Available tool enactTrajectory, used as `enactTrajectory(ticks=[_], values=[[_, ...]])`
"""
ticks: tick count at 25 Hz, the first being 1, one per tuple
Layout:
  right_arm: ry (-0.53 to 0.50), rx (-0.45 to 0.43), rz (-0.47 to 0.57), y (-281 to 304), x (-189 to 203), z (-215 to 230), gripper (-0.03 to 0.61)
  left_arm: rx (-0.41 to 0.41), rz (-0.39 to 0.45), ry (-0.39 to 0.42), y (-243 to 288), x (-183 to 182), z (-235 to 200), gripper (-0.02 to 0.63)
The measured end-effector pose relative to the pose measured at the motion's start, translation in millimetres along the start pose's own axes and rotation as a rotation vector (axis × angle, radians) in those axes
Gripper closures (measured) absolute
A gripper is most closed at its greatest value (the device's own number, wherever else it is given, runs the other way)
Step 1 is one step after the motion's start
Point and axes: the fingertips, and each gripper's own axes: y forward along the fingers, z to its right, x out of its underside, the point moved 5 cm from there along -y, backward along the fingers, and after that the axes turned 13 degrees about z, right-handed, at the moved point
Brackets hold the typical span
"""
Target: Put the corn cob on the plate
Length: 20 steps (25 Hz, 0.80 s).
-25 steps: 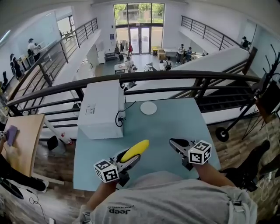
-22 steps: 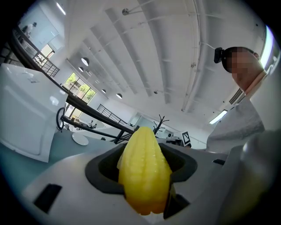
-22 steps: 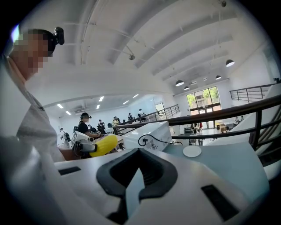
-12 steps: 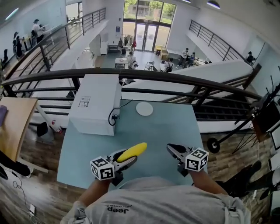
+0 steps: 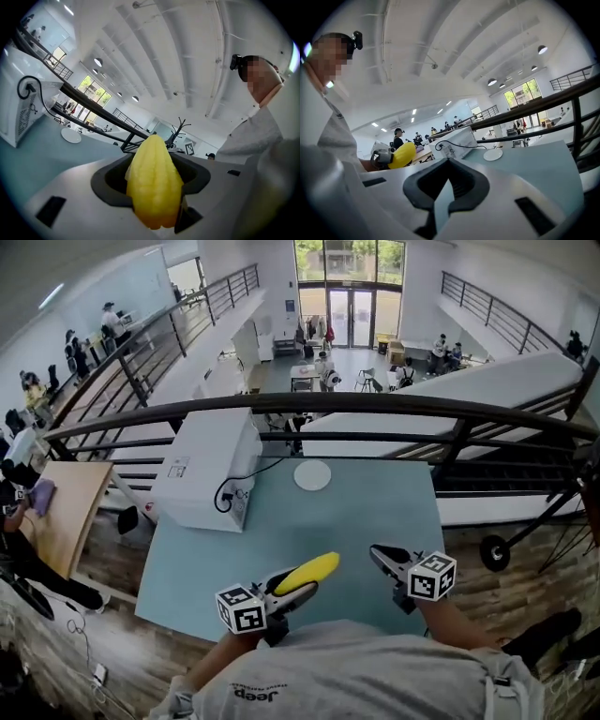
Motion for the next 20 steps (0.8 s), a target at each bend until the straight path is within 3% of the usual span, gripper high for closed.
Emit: enactTrajectory(ticks=[8, 14, 20], values=[[0.03, -0.032, 0.034, 20, 9, -1, 0.561, -0.046, -0.038, 0.024, -1, -17, -22, 0.362], [0.052, 0.036, 0.024, 38, 24, -2, 0.561, -0.039, -0.058, -0.002, -17, -24, -61, 0.362], [0.064, 0.056, 0.002, 57, 22, 24, 0.561, -0.036, -0.065, -0.014, 6, -32, -93, 0.362]])
